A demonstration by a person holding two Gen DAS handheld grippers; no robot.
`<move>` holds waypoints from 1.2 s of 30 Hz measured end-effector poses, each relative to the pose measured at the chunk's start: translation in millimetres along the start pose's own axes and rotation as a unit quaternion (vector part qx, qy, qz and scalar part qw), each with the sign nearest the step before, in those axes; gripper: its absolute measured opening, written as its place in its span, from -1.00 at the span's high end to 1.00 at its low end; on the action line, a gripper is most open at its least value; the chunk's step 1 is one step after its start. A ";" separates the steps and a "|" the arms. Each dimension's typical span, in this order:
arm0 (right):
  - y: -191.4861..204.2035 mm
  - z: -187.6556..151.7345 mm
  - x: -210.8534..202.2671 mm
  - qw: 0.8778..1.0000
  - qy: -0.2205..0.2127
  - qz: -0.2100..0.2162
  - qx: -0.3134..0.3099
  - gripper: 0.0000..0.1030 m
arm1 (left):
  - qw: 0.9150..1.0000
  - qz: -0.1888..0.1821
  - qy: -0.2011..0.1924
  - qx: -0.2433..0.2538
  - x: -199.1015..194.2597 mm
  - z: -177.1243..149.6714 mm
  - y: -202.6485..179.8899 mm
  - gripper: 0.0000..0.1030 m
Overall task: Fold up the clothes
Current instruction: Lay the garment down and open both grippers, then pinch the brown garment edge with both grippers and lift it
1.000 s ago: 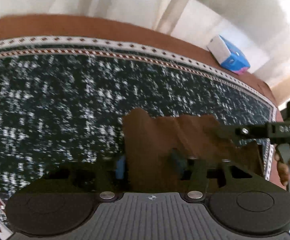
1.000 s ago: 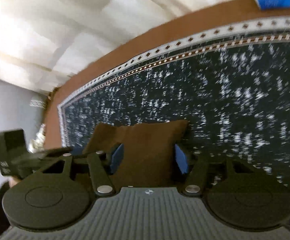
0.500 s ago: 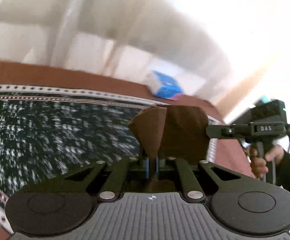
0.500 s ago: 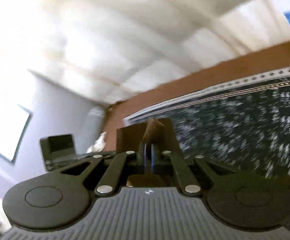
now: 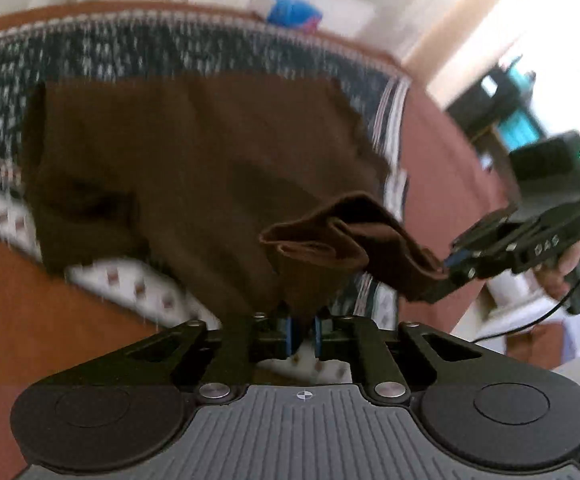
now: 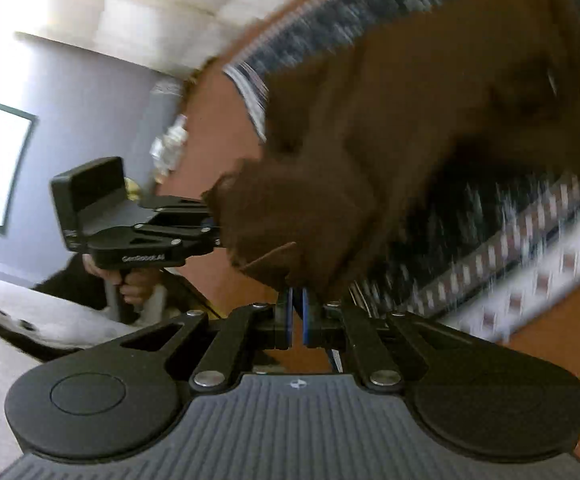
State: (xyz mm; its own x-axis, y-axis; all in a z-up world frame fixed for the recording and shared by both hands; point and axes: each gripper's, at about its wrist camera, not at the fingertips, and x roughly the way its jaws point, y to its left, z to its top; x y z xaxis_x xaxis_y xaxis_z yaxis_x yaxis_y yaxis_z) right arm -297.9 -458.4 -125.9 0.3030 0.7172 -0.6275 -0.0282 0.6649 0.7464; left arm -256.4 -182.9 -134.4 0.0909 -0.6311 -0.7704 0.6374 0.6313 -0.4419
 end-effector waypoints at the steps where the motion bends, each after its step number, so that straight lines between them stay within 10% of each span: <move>1: -2.7 -8.1 2.8 1.000 -0.003 -0.009 0.006 0.89 | 1.000 0.010 0.006 0.006 3.3 -6.8 0.5 0.47; 10: -15.1 -45.2 20.3 0.990 0.020 -0.137 0.012 0.82 | 0.999 0.030 0.033 0.026 -1.1 -37.5 4.2 -0.36; 17: -11.4 -25.0 -13.8 0.989 -0.045 -0.144 0.015 0.27 | 0.998 0.047 -0.020 -0.048 -57.3 -18.7 32.2 -0.36; 24: -15.1 54.7 -36.4 0.965 -0.174 -0.195 -0.008 0.09 | 0.969 0.128 -0.146 -0.153 -54.7 73.7 91.6 -0.36; 36: -83.4 111.7 -33.3 0.967 -0.158 -0.200 0.028 -0.06 | 0.959 0.125 -0.136 -0.214 -12.6 129.4 130.8 -0.36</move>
